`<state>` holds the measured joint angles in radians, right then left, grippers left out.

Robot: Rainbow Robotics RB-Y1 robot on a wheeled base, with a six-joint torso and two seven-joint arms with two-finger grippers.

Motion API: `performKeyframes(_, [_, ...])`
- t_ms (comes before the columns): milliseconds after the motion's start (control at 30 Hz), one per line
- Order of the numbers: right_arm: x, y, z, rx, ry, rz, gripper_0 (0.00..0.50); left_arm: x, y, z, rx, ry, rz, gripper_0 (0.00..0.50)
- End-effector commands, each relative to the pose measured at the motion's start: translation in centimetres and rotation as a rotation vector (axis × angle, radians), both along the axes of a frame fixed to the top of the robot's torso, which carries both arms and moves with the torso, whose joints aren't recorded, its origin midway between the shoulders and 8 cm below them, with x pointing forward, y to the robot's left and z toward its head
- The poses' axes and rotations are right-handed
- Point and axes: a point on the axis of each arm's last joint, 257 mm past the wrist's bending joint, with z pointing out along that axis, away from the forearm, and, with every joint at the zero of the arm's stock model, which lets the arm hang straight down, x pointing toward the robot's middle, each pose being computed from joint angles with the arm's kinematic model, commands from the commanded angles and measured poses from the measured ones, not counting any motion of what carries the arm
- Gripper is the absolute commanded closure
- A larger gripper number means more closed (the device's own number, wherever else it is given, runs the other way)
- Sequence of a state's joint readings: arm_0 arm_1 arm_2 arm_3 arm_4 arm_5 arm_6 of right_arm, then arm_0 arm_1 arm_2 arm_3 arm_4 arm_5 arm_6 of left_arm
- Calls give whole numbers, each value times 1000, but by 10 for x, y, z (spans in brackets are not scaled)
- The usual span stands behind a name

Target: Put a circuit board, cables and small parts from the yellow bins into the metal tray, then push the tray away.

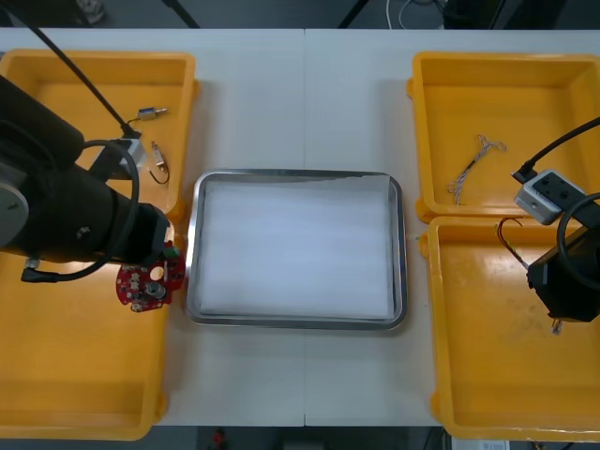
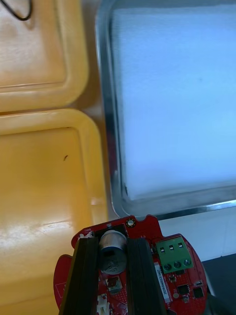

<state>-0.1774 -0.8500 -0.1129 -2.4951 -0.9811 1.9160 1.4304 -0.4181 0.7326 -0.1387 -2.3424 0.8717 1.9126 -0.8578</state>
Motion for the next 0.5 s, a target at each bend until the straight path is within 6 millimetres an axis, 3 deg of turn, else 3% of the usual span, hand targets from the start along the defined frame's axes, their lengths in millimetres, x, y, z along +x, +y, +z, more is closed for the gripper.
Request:
performKeyframes(33, [7,3,21,-27,-54,13,500,6,-27,10,15,-26,-52,500])
performKeyframes(500, [5,3,21,-28,-47,21,500,44,-93,-40,8,-5,-101,500])
